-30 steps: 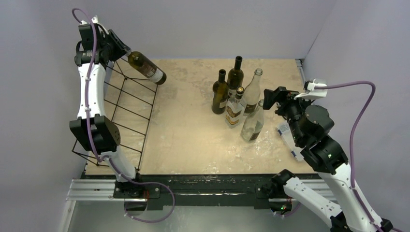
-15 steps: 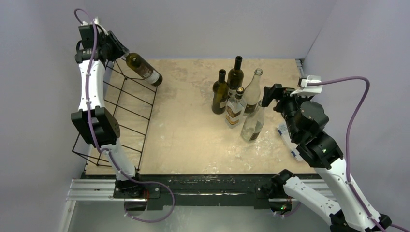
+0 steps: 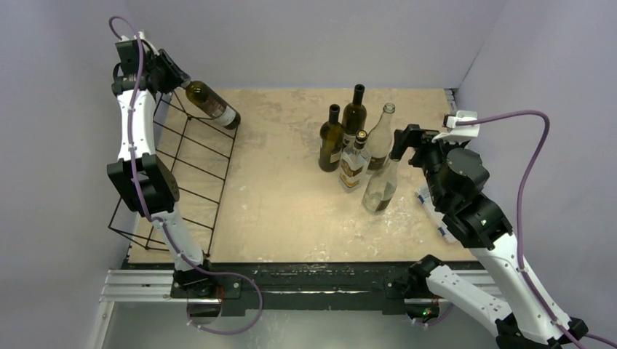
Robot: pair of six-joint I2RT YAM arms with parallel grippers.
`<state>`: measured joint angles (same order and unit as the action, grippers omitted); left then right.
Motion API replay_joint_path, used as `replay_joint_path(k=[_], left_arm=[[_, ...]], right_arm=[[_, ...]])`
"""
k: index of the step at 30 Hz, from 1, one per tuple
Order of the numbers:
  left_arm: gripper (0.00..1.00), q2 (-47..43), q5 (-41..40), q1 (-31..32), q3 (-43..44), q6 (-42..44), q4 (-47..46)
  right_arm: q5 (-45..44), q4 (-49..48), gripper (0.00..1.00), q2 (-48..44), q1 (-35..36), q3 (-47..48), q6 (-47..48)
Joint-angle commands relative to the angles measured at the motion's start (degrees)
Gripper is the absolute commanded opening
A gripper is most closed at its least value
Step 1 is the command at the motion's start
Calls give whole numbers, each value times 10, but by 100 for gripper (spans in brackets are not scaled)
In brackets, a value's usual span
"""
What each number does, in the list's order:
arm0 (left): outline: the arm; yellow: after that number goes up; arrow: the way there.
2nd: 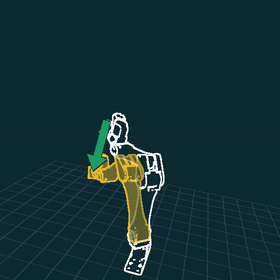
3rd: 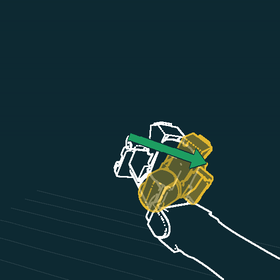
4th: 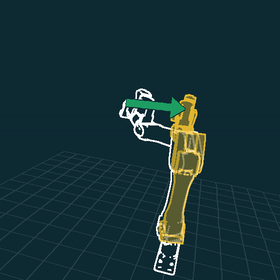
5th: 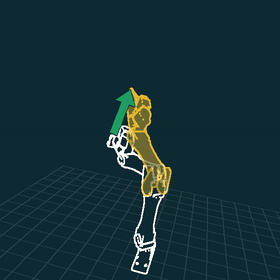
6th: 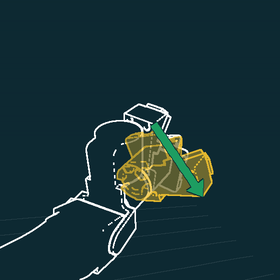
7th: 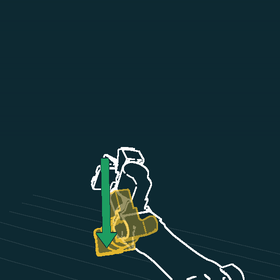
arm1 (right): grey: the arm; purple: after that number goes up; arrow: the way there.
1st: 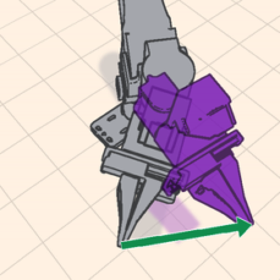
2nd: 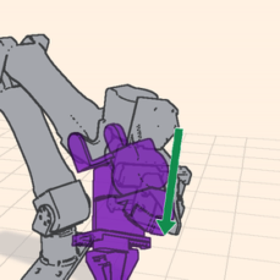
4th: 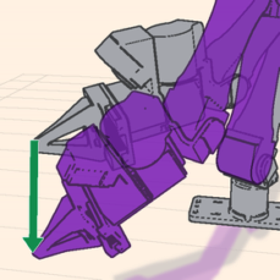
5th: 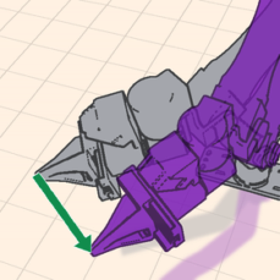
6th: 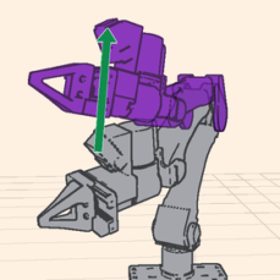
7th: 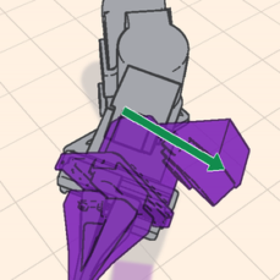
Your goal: Put the wine bottle on the wine rack
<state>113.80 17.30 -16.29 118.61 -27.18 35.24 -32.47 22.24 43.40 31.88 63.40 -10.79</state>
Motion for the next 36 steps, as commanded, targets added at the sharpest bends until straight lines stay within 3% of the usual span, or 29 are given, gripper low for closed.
replay_joint_path(k=[1, 32, 36], left_arm=[[0, 8, 26, -6, 37, -13, -78], [0, 34, 18, -23, -20, -21, -78], [10, 35, 10, -25, -20, -26, -68]], right_arm=[[-9, -22, 99, 2, 3, 4, 9], [3, -17, 99, 11, 3, 4, 1], [6, -16, 99, 11, 2, 4, 1]])
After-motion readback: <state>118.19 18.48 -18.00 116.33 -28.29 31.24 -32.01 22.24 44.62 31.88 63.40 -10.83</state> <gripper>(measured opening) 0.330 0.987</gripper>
